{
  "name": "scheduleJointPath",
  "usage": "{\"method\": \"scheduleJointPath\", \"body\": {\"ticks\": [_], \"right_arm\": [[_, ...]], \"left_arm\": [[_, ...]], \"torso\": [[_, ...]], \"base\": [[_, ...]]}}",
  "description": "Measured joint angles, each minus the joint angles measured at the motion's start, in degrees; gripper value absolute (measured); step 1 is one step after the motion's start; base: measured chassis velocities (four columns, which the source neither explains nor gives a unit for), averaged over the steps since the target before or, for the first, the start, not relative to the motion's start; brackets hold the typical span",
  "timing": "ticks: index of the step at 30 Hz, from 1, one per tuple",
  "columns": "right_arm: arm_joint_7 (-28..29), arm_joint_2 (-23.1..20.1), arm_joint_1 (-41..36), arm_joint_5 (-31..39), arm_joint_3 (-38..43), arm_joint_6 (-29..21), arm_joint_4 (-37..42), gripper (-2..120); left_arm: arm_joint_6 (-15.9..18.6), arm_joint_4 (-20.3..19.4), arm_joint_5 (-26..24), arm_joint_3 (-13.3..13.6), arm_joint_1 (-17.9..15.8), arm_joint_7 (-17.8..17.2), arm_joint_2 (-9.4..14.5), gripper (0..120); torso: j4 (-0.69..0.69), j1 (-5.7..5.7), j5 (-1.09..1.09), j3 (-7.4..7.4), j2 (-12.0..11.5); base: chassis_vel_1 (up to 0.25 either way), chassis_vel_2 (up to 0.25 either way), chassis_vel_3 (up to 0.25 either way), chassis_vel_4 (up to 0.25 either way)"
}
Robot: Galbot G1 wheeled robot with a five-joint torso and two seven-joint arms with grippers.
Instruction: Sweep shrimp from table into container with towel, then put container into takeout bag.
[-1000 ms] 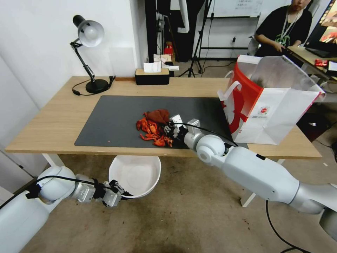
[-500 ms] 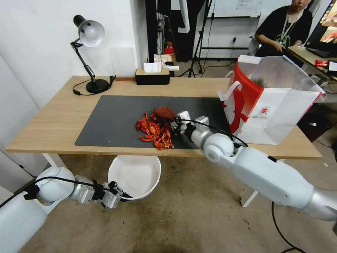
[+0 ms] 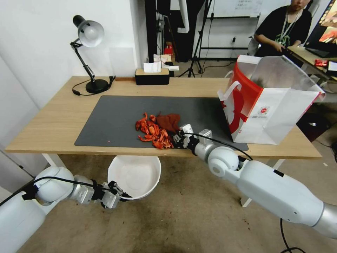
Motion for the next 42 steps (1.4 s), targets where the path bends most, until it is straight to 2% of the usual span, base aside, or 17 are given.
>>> {"method": "scheduleJointPath", "body": {"ticks": [21,42], "right_arm": [[2.25,3.25,0.87,0.29,-3.14,-1.52,3.06,4],[2.09,0.19,-0.11,0.18,-0.83,-1.43,4.20,4]], "left_arm": [[0.24,-0.80,-1.18,-0.08,0.72,-0.94,-1.27,0],[0.70,-1.85,-1.14,-0.08,2.14,-0.92,-1.19,0]], "torso": [[-0.01,0.01,0.00,0.00,0.00],[-0.01,0.00,0.01,0.00,0.00]], "base": [[0.000,0.000,0.000,0.000],[0.000,0.000,0.000,0.000]]}}
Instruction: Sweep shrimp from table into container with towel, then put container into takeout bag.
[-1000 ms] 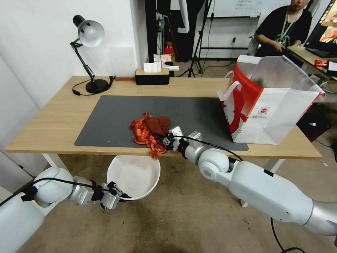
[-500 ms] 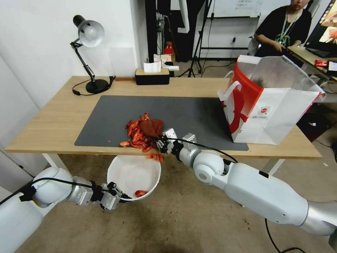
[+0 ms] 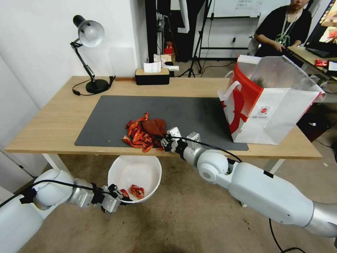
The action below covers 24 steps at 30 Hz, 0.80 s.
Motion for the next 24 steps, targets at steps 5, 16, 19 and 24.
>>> {"method": "scheduleJointPath", "body": {"ticks": [5,16,19,24], "right_arm": [[-0.07,-1.20,-1.07,0.02,1.03,0.00,1.03,4],[-0.31,-4.30,-6.95,-0.20,5.07,-0.19,4.86,4],[-0.34,-3.91,-8.78,-1.23,5.47,-0.22,5.12,4],[-0.34,-2.57,-9.99,-2.04,5.49,-0.08,5.17,4]], "left_arm": [[0.02,-0.04,0.03,0.01,0.14,0.02,-0.05,0],[0.25,-0.40,0.12,0.03,0.19,0.06,-0.04,0],[0.48,-0.70,0.13,0.03,0.26,0.06,-0.11,0],[0.76,-0.97,0.12,0.03,0.46,0.03,-0.43,0]], "torso": [[0.00,0.00,0.00,0.00,0.00],[-0.01,-0.01,0.00,0.00,0.00],[-0.01,-0.01,-0.01,-0.01,0.01],[-0.01,-0.02,-0.01,-0.01,0.01]], "base": [[0.000,0.000,0.000,0.000],[0.000,0.000,0.000,0.000],[0.000,0.000,0.000,0.000],[0.000,0.000,0.000,0.000]]}}
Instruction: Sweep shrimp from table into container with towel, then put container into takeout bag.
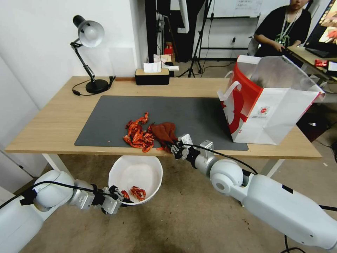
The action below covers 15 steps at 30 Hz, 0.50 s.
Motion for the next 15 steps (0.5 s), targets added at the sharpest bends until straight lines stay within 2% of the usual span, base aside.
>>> {"method": "scheduleJointPath", "body": {"ticks": [3,8,15], "right_arm": [[-0.02,1.28,-0.24,-0.40,-0.77,-0.28,-0.03,4],[0.13,2.20,0.38,-0.48,-1.62,-0.69,-0.39,4],[0.29,2.71,1.58,-0.43,-3.00,-0.89,-0.38,4]], "left_arm": [[0.27,-0.26,-0.06,-0.01,0.03,-0.07,-0.36,0],[0.39,-0.33,-0.17,-0.02,0.04,-0.16,-0.75,0],[0.41,-0.24,-0.26,-0.04,-0.08,-0.20,-0.76,0]], "torso": [[0.02,0.00,0.00,0.01,0.00],[-0.02,0.00,-0.01,0.01,0.00],[0.01,0.01,0.00,0.01,0.00]], "base": [[0.000,0.000,0.000,0.000],[0.000,0.000,0.000,0.000],[0.000,0.000,0.000,0.000]]}}
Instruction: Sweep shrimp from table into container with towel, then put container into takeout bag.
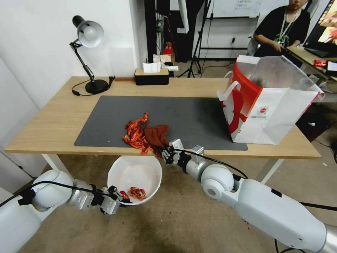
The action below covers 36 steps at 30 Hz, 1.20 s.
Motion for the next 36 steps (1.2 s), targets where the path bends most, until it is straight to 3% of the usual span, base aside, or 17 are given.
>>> {"method": "scheduleJointPath", "body": {"ticks": [36], "right_arm": [[1.08,0.91,4.85,3.55,-3.90,-0.38,2.24,4]], "left_arm": [[-0.14,0.89,-0.19,-0.02,-0.35,-0.02,0.00,0]], "torso": [[0.00,0.01,0.00,0.00,0.00]], "base": [[0.000,0.000,0.000,0.000]]}}
